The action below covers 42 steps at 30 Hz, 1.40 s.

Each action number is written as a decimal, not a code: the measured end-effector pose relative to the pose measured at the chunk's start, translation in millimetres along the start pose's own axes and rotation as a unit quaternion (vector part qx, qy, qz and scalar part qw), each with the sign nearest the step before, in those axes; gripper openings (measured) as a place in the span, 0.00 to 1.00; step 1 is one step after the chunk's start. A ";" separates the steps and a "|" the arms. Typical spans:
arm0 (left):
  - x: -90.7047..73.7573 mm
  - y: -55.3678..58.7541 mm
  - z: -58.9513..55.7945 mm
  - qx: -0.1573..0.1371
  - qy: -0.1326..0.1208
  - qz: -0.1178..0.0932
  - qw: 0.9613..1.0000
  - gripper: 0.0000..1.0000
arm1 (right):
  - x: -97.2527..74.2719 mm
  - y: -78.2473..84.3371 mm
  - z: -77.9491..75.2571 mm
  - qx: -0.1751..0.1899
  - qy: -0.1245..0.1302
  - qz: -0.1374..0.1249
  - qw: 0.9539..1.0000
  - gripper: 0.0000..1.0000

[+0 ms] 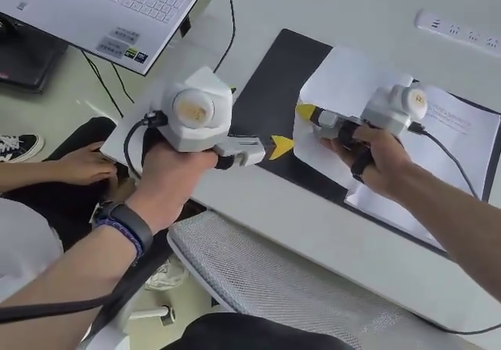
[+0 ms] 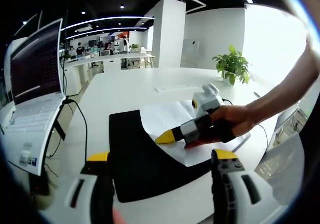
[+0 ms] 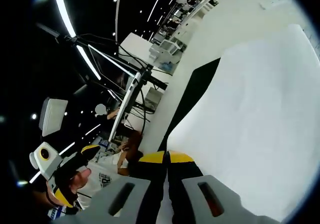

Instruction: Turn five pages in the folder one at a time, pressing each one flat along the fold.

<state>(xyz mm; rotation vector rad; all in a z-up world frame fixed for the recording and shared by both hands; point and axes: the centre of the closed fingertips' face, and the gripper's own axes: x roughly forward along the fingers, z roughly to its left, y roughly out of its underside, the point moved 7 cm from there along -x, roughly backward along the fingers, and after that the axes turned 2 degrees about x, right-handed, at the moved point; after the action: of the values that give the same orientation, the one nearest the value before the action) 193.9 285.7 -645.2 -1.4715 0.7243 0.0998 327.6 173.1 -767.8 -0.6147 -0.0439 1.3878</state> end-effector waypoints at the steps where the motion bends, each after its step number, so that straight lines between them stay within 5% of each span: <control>1: 0.2 0.1 -0.2 0.000 0.000 0.000 1.000 0.80 | 0.8 1.2 -1.3 0.002 0.001 0.002 1.000 0.00; 21: 0.4 1.0 2.4 0.002 0.002 0.007 1.000 0.80 | 5.0 26.6 -13.8 0.013 0.027 0.023 0.999 0.00; 42: 3.8 0.6 -0.5 0.004 0.008 0.008 1.000 0.81 | 3.2 25.9 -8.3 0.023 0.011 0.018 1.000 0.08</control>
<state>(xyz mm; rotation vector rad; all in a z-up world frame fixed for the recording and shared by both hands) 196.3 284.0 -647.6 -1.4608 0.7491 0.0981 308.1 174.3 -786.9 -0.5957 0.0166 1.4125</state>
